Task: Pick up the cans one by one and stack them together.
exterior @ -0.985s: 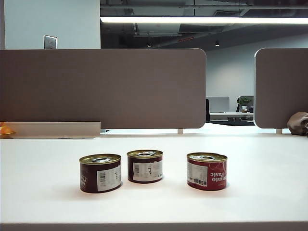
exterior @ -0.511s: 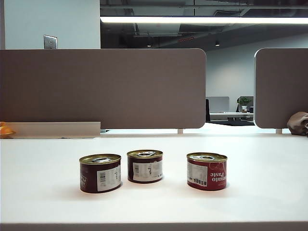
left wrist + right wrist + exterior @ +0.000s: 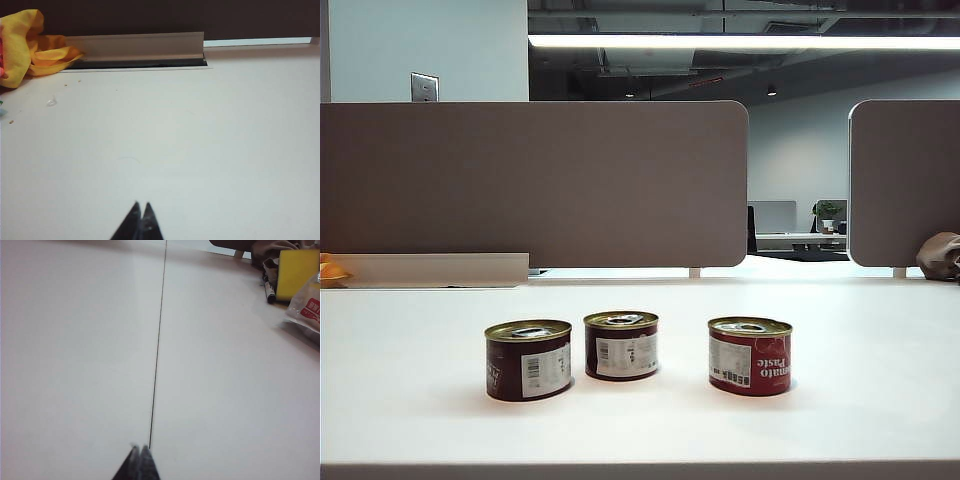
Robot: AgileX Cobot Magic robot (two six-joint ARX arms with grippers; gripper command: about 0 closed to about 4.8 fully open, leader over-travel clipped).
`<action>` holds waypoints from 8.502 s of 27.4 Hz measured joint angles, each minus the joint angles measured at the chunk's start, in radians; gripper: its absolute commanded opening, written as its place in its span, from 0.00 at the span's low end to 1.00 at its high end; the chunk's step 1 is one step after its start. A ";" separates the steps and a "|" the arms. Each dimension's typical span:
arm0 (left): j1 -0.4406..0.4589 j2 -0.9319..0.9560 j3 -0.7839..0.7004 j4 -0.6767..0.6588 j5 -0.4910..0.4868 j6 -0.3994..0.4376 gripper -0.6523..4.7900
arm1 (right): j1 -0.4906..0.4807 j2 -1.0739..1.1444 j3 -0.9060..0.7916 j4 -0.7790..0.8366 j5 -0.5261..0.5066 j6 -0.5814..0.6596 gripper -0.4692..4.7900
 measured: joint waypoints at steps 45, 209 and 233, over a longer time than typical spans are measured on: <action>0.000 0.369 1.067 -0.577 0.323 -0.048 0.16 | -0.007 0.233 0.877 -0.258 -0.499 0.036 0.13; -0.162 0.985 1.011 -0.670 0.376 0.067 0.11 | 0.304 1.532 1.251 -0.762 -0.177 0.597 0.81; -0.162 0.885 1.011 -0.666 0.382 0.066 0.11 | 0.275 1.683 1.252 -0.796 -0.095 0.791 0.82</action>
